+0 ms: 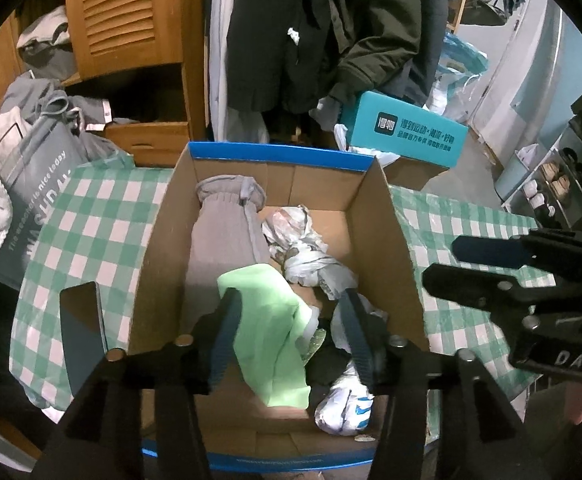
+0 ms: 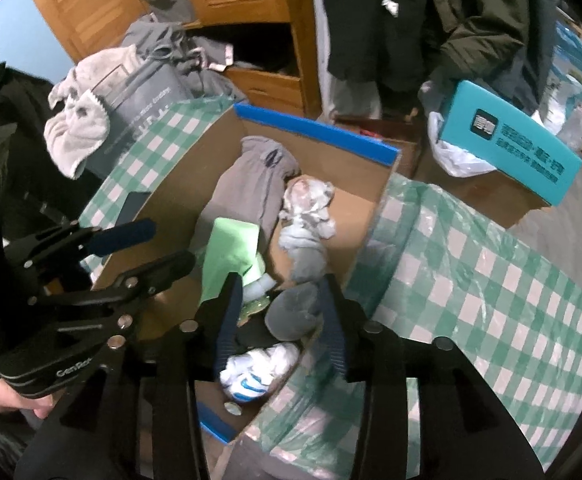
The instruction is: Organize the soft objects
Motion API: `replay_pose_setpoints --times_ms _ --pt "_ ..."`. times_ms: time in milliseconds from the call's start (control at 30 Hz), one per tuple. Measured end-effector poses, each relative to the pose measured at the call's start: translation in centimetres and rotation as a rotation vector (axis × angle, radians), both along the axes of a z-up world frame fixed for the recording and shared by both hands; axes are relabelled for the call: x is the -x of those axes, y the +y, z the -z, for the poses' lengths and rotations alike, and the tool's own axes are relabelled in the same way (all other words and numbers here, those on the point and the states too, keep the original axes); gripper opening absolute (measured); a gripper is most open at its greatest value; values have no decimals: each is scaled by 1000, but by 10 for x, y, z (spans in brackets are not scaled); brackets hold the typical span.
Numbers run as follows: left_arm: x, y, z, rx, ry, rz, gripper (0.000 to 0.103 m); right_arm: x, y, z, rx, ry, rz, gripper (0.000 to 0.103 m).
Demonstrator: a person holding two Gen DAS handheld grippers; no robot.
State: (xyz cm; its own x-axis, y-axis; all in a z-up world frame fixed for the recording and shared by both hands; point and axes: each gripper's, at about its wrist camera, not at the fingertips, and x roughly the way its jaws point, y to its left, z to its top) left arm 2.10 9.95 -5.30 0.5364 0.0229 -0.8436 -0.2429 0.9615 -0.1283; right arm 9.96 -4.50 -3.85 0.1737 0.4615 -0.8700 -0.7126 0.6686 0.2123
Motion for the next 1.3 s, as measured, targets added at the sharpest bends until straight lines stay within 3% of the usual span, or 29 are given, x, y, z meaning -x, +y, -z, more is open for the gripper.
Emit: replay_pose_setpoints --times_ms 133,400,633,1300 --pt "0 -5 -4 -5 -1 2 66 -2 -12 -10 -13 -15 29 58" --pt "4 -22 -26 -42 -61 17 87 4 -33 -31 -34 -71 65 63" --pt "5 -36 -38 -54 -78 24 87 9 -54 -43 -37 -136 86 64" --pt "6 -76 -62 -141 -135 35 89 8 -114 -50 -76 -155 183 64"
